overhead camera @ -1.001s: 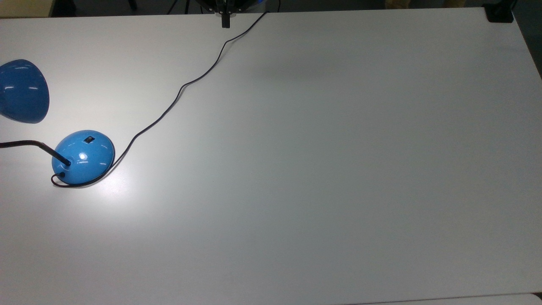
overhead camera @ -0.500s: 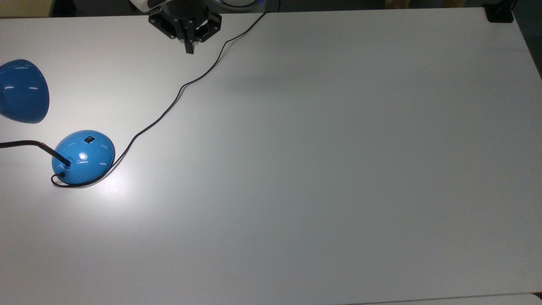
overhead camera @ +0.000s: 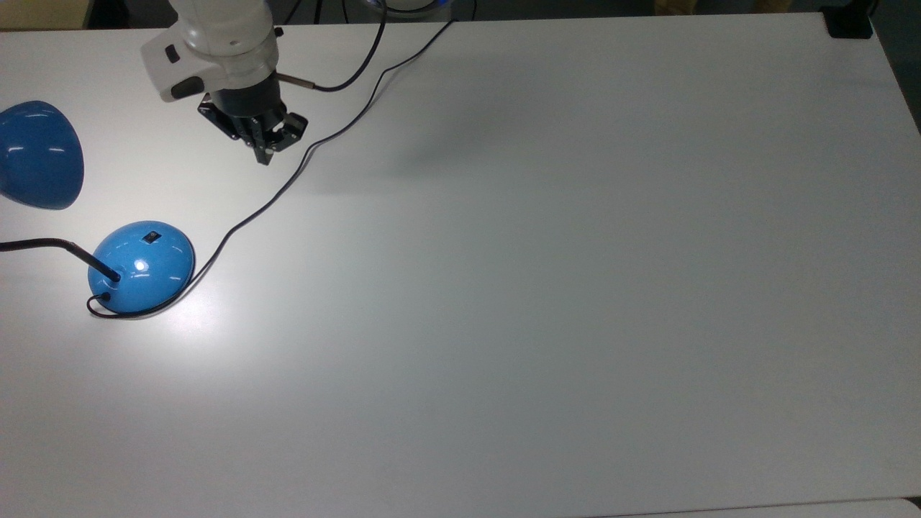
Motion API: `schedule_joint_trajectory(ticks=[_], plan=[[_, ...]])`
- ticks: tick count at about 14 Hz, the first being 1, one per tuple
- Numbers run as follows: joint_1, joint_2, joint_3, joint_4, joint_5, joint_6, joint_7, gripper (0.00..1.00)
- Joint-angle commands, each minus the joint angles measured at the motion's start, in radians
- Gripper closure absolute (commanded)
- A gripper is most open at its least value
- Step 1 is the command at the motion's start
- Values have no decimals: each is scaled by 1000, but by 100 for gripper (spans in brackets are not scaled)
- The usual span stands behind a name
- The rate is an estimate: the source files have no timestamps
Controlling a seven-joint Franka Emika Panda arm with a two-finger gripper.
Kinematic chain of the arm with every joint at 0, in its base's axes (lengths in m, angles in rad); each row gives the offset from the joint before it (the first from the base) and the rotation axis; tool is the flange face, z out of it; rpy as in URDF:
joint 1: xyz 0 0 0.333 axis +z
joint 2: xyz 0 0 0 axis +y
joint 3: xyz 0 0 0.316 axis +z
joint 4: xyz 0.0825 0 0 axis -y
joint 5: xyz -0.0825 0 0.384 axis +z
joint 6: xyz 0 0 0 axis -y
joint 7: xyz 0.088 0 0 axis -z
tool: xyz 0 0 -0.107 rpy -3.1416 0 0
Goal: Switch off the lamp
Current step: 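Move the gripper down toward the switch on the blue lamp base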
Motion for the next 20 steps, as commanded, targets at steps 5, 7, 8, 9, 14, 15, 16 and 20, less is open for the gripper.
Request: schedule_joint_trajectory(ticks=[5,7,8,9,14,15,16,20], plan=[[-82,101,-2,-39,3,336,208,100],[-105,125,-2,-39,3,414,250,100],[-108,139,-3,-39,-14,441,264,100],[-114,147,-3,-39,-38,448,282,100],[-151,188,-3,-32,-95,502,324,100],[-152,193,-3,-32,-97,524,324,100],[-162,194,-3,-32,-97,533,324,100],[-175,199,-3,-31,-115,544,323,100]])
